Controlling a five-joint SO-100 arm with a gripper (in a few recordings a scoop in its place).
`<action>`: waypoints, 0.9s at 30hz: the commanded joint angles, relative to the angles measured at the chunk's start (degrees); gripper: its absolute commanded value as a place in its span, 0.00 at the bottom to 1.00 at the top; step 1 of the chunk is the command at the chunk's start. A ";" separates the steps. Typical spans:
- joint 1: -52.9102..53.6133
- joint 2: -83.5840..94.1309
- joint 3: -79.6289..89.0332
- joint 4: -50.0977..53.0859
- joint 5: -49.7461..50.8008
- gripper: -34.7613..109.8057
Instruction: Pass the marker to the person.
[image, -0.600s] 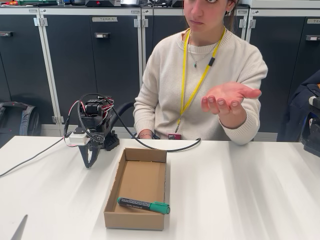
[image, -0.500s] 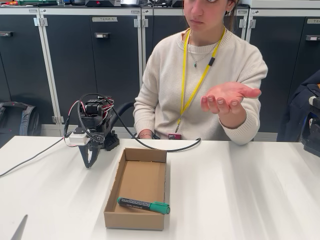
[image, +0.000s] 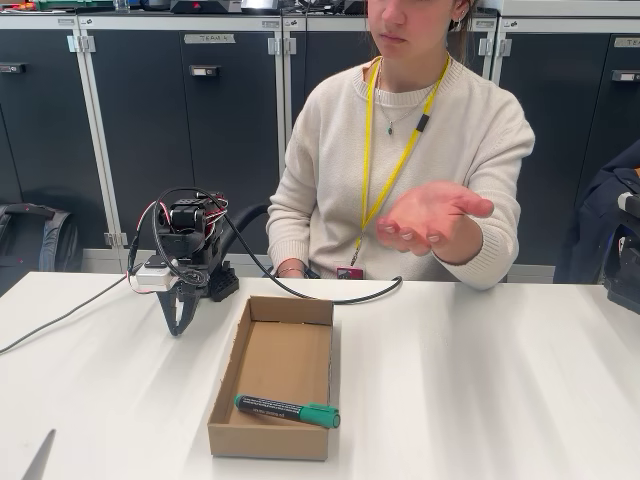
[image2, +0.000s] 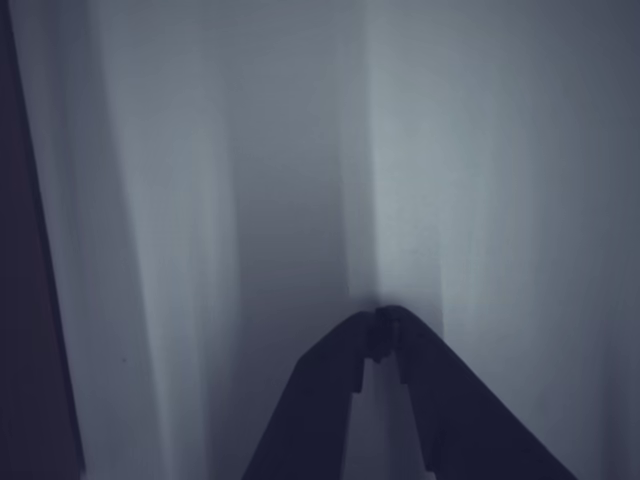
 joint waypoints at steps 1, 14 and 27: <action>0.26 0.62 1.23 0.26 0.35 0.21; -8.96 -39.29 -35.24 -6.59 4.75 0.23; -14.85 -78.93 -86.92 4.83 -3.25 0.25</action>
